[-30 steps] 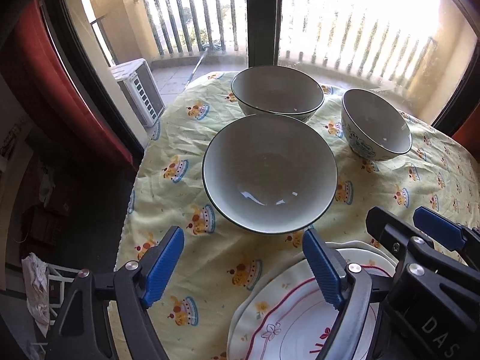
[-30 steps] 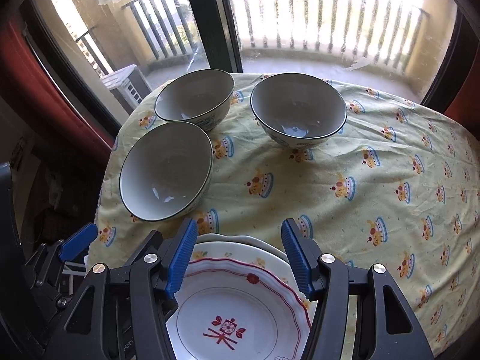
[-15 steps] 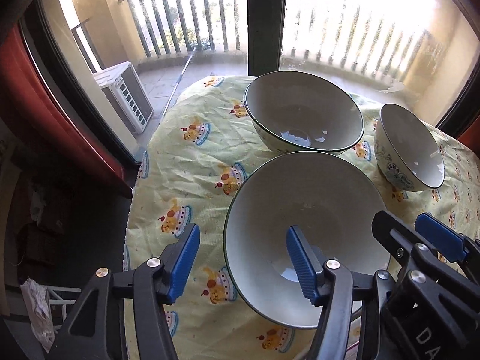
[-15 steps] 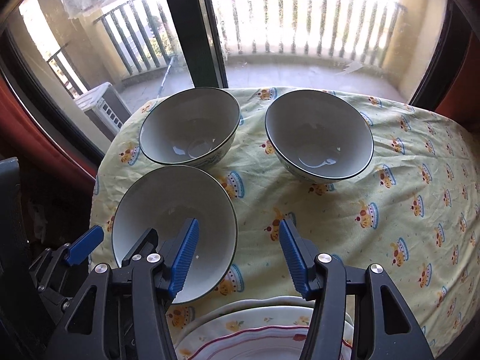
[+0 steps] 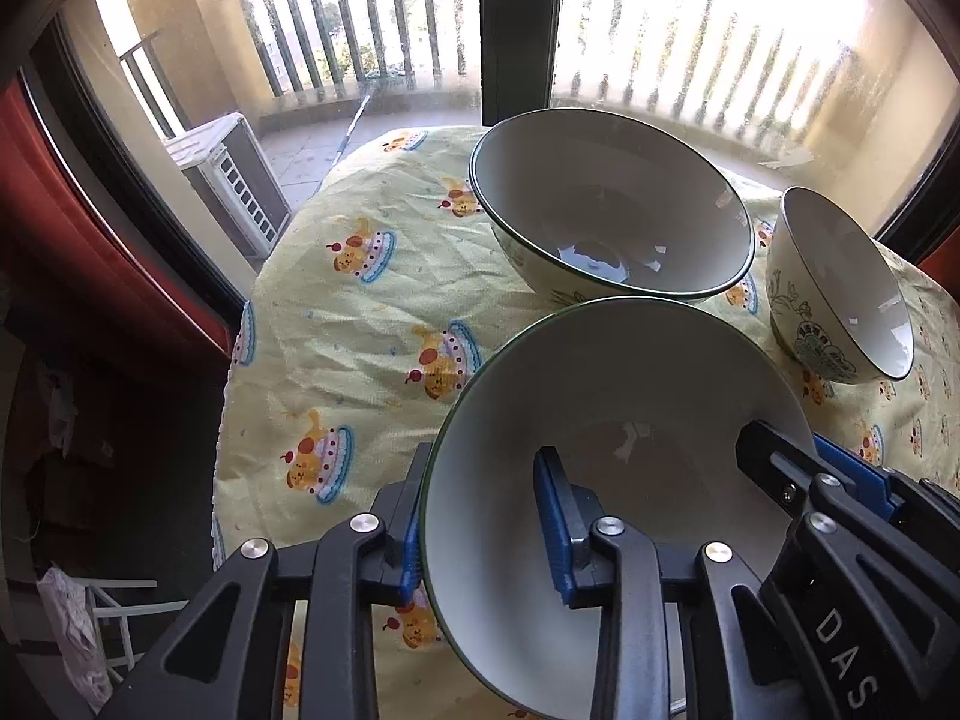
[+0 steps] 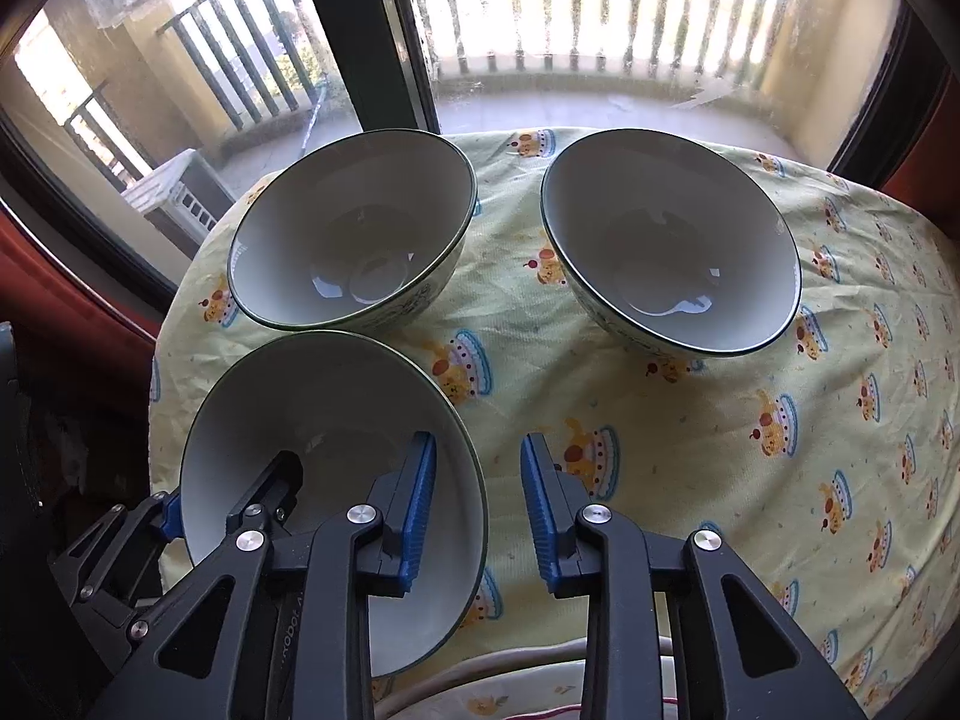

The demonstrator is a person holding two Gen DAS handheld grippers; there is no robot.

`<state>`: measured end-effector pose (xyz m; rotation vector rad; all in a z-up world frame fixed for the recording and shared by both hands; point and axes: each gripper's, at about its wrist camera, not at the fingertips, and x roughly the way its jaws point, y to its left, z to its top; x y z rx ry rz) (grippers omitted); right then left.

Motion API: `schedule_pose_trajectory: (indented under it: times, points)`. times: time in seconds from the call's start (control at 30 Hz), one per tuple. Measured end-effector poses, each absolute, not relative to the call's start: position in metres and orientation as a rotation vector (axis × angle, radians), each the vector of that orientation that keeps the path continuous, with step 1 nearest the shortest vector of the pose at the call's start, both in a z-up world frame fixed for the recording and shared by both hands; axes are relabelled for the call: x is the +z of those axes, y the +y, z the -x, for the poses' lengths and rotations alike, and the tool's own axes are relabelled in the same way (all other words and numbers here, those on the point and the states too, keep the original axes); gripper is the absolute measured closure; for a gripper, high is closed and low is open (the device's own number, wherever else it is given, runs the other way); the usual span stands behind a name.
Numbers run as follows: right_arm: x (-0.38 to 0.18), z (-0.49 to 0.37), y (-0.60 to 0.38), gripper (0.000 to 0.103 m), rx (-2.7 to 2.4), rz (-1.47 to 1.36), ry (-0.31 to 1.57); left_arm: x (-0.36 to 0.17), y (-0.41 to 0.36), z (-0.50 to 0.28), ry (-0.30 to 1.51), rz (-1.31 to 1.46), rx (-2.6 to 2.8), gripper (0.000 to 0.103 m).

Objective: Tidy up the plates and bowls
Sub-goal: 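Lift the large bowl with both grippers and carry it toward the plates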

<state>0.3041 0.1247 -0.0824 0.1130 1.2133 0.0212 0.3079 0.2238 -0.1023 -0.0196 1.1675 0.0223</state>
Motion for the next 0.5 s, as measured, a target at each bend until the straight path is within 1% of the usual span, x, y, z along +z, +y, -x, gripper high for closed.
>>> schedule_pose_trajectory:
  times: [0.03,0.07,0.2,0.5]
  points:
    - [-0.083,-0.304,0.126,0.079,0.032,-0.11,1.213,-0.102,0.223,-0.308,1.164,0.011,0.031,0.075]
    - [-0.083,-0.305,0.128,0.084,0.047,-0.103,1.212,-0.101,0.224,-0.307,1.166,0.015,0.04,0.077]
    - [-0.079,-0.305,0.127,0.085,0.044,-0.091,1.226,-0.098,0.225,-0.307,1.174,0.023,0.056,0.079]
    - [-0.054,-0.286,0.114,0.085,0.053,-0.058,1.184,-0.073,0.203,-0.288,1.135,-0.013,0.035,0.079]
